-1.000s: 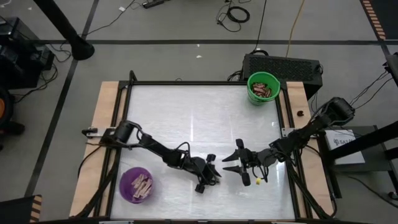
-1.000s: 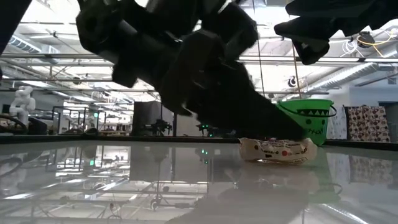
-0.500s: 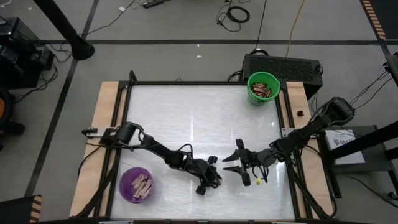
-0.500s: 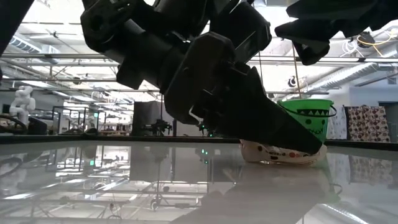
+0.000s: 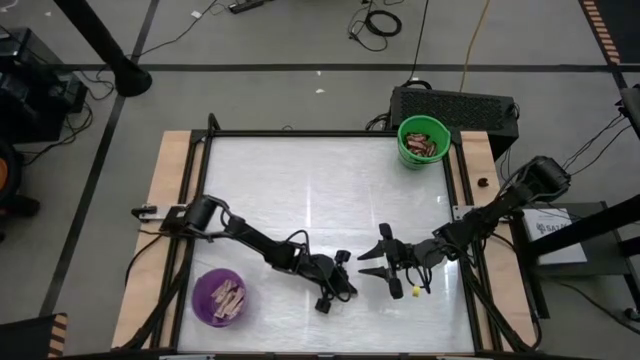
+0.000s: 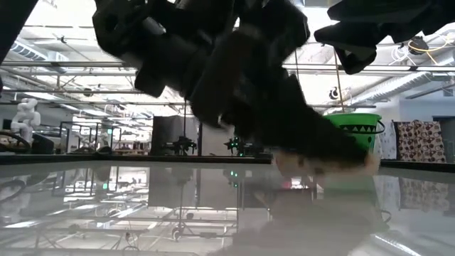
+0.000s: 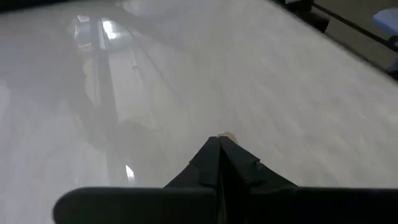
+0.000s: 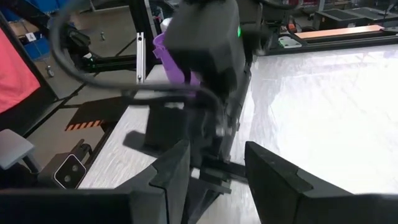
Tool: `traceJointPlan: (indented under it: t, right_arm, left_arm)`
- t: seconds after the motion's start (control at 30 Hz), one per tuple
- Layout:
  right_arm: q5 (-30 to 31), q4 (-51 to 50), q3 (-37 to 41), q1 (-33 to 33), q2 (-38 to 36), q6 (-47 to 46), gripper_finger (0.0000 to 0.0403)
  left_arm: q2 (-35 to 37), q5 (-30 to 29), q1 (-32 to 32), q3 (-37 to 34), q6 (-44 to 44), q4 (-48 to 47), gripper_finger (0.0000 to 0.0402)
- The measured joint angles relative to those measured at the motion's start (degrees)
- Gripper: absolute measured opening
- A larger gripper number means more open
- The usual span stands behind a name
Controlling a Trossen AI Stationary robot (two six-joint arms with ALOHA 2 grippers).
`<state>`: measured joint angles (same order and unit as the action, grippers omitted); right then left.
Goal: Sort candy by brand, put in halloween buckets
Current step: Put the white candy bar into the purple bucket
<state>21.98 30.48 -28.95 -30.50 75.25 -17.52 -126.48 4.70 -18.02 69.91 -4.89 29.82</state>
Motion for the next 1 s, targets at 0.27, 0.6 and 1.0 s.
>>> traceJointPlan:
  t: [0.27, 0.6, 1.0]
  right_arm:
    - [0.0, -0.04, 0.0, 0.0, 0.01, 0.0, 0.0146]
    - [0.15, -0.07, 0.0, 0.0, 0.0, -0.83, 0.0146]
    - [0.42, -0.04, 0.0, 0.0, 0.0, -1.2, 0.0146]
  left_arm:
    - [12.13, -0.48, -2.15, 0.02, 1.17, -19.24, 0.0008]
    - [36.77, -1.78, -11.99, 0.02, 28.58, -66.28, 0.0008]
    - [49.81, -20.37, -38.4, 0.02, 60.11, -86.71, 0.0008]
